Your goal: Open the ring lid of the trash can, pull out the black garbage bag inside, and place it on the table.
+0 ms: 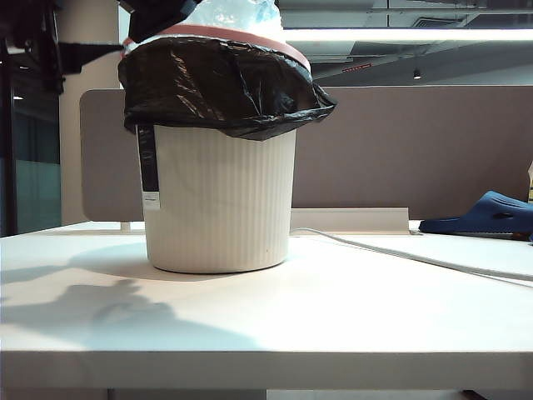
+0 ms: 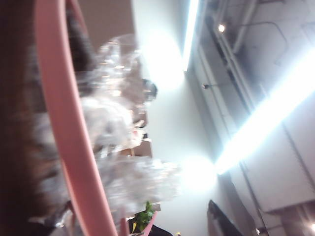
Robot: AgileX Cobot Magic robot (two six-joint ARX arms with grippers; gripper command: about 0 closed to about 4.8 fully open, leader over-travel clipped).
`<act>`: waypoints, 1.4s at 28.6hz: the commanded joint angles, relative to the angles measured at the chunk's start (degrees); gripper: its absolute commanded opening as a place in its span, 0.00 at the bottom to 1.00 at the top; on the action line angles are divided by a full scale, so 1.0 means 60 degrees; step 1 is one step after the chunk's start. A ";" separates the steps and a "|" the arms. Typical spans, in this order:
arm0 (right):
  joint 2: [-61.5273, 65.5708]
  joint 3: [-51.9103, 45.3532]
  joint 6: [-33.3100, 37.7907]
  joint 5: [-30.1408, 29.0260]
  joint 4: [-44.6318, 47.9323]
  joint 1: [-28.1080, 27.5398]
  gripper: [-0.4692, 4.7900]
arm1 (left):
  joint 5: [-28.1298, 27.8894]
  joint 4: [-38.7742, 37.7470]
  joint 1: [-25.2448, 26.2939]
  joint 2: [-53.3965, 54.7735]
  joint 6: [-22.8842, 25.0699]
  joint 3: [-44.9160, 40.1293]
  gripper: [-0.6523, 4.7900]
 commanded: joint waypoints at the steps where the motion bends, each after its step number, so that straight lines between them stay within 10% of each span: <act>1: -0.0051 0.0040 0.0000 0.0007 -0.0025 0.0091 0.10 | 0.0135 0.0532 -0.0007 -0.0040 0.0015 0.0277 0.75; 19: -0.0044 0.0040 -0.2335 0.1508 0.0984 -0.0087 0.09 | 0.0463 0.0685 -0.0007 -0.0036 0.0011 0.0947 0.75; 40: -0.0018 0.0044 -0.2386 0.1523 0.2983 -0.0812 0.09 | 0.0514 0.0714 -0.0168 -0.0040 -0.0025 0.0980 0.75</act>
